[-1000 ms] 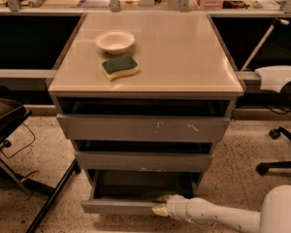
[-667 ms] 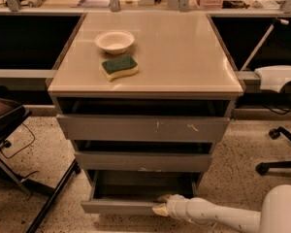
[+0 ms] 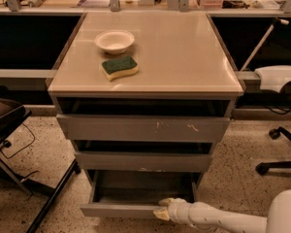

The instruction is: Open bottom drawer

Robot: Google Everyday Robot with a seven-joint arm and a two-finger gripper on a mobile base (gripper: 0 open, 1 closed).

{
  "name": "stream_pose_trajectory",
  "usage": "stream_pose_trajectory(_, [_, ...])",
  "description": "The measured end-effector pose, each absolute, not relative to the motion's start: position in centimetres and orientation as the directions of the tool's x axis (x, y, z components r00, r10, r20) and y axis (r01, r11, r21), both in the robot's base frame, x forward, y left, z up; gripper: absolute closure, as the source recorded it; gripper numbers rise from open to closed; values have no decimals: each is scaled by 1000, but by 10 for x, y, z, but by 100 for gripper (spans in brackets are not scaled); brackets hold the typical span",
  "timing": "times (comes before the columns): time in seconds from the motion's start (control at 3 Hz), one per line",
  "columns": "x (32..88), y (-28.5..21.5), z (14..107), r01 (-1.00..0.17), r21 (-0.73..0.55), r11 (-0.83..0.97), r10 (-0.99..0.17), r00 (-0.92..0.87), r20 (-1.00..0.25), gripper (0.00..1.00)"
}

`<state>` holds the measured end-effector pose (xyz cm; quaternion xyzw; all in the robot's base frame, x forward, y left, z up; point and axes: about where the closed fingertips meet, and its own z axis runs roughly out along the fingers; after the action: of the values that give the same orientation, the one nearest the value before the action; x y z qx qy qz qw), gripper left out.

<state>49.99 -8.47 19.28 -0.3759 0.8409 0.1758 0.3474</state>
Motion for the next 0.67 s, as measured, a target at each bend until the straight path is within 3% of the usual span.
stream_pose_trajectory(0.67, [483, -88, 195, -749, 44, 661, -500, -484, -718, 100])
